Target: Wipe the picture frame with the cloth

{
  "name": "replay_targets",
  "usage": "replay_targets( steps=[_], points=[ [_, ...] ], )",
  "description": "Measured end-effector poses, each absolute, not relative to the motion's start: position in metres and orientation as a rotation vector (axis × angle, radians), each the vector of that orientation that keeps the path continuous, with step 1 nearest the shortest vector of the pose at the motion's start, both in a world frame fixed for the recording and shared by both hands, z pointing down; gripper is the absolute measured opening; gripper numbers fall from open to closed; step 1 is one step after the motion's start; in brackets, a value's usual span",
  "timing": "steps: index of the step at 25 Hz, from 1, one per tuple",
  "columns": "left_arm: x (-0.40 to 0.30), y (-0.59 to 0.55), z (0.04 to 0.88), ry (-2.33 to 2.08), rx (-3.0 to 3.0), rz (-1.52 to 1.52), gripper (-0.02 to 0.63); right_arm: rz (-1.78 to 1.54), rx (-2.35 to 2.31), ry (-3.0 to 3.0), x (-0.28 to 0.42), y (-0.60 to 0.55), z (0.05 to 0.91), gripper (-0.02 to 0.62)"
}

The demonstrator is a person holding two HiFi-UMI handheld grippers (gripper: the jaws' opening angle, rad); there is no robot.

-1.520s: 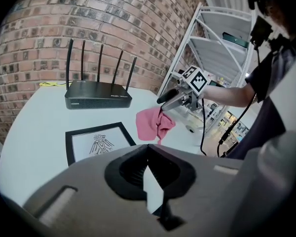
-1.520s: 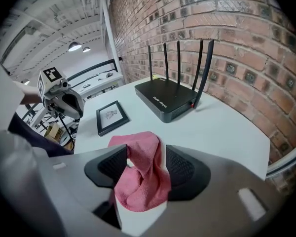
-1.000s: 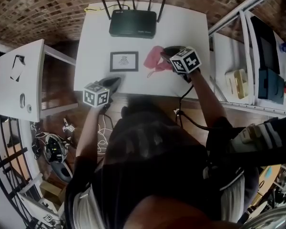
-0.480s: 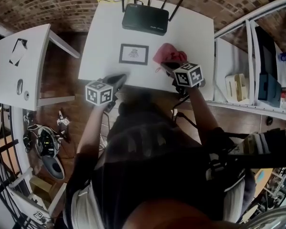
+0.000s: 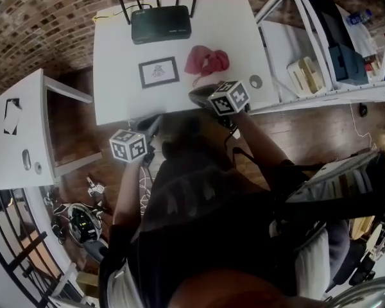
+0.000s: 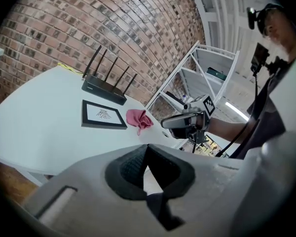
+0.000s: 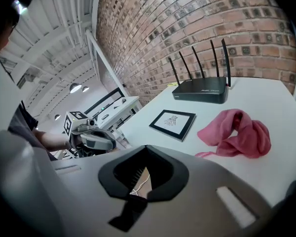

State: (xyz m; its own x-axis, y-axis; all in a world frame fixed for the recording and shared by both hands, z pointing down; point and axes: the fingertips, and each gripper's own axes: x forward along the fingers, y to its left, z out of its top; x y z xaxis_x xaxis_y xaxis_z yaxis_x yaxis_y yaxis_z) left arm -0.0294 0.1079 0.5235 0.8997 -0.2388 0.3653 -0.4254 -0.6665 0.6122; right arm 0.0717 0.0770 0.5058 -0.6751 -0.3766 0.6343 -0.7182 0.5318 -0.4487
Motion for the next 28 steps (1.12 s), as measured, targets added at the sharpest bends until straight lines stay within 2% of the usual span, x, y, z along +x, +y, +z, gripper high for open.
replay_targets(
  steps=[13,28],
  points=[
    [-0.031,0.121,0.526,-0.5,2.312,0.362,0.002,0.955,0.863,-2.306,0.077,0.091,0.508,0.002],
    [0.021,0.106,0.525,-0.557,2.293,0.41,0.002,0.98,0.76,-2.324,0.13,0.072,0.517,0.002]
  ],
)
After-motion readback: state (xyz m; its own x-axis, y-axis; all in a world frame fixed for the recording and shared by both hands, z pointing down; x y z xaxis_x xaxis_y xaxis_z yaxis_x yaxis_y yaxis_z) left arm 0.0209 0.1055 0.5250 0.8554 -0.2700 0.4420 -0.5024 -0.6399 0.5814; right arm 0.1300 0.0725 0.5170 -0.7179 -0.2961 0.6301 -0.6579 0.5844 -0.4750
